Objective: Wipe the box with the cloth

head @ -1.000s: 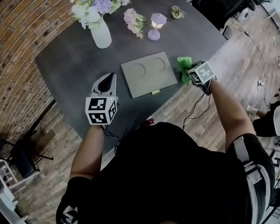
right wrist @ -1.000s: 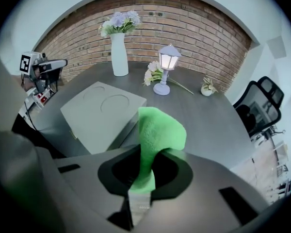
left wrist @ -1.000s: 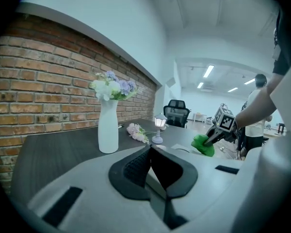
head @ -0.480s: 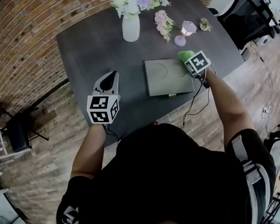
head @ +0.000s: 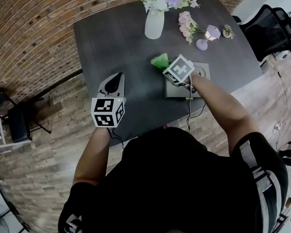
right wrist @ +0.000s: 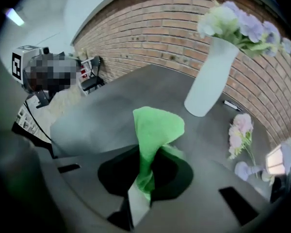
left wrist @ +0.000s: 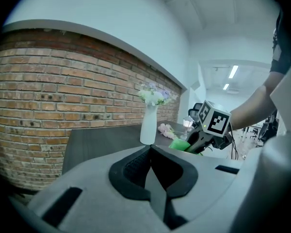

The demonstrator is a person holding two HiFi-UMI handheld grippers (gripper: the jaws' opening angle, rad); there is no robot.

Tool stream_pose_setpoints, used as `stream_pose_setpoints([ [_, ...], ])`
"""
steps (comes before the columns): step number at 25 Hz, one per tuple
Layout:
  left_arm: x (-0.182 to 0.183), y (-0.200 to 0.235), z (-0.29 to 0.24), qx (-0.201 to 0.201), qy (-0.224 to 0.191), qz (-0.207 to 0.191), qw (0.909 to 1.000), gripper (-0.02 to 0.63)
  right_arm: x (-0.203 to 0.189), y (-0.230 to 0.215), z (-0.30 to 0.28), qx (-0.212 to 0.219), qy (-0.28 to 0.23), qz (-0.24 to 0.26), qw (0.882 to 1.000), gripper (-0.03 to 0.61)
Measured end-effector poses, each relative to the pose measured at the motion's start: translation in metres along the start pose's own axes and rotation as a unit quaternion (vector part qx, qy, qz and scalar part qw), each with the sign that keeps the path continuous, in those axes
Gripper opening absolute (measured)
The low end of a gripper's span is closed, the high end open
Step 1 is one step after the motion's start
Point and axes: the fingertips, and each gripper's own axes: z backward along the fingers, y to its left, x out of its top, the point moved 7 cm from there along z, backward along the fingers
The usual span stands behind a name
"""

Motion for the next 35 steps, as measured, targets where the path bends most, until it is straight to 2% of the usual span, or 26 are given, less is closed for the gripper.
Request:
stream_pose_setpoints([
  [5,0.001,-0.004,-0.003,-0.012,0.002,-0.007,0.9999,0.009,0.03,0.047,0.002,0.073,-0.063,0.001,0.995,0.044],
  [7,0.002,-0.009,-0.007,-0.021,0.004,-0.01,0.9997,0.009,0.03,0.045,0.007,0.087,-0.089,-0.024,0.992,0.044],
  [9,0.001,-0.016,-0.013,-0.031,0.008,-0.014,0.9994,0.009,0.018,0.032,0.012,0.082,-0.101,-0.063,0.989,0.044],
  [12,0.003,-0.031,-0.027,-0.052,0.013,-0.022,0.9983,0.009,-0.02,-0.003,0.022,0.044,-0.094,-0.122,0.987,0.044],
  [16,0.007,-0.059,-0.049,-0.086,0.017,-0.035,0.9955,0.009,-0.088,-0.051,0.042,-0.014,-0.07,-0.191,0.979,0.044],
  [21,0.009,-0.093,-0.073,-0.126,0.022,-0.047,0.9907,0.009,-0.176,-0.098,0.08,-0.093,-0.038,-0.263,0.96,0.044],
  [24,0.01,-0.108,-0.083,-0.142,0.023,-0.05,0.9883,0.009,-0.215,-0.115,0.104,-0.134,-0.025,-0.292,0.947,0.044],
  [26,0.01,-0.115,-0.087,-0.149,0.024,-0.049,0.9873,0.009,-0.23,-0.12,0.117,-0.157,-0.015,-0.295,0.943,0.044],
  [28,0.009,-0.12,-0.088,-0.153,0.025,-0.048,0.9867,0.009,-0.234,-0.119,0.125,-0.171,-0.007,-0.285,0.943,0.044],
  [31,0.009,-0.122,-0.083,-0.153,0.024,-0.05,0.9866,0.009,-0.22,-0.106,0.124,-0.17,-0.006,-0.255,0.952,0.044],
  [35,0.01,-0.111,-0.069,-0.14,0.02,-0.049,0.9887,0.009,-0.181,-0.068,0.102,-0.134,-0.004,-0.21,0.968,0.044],
])
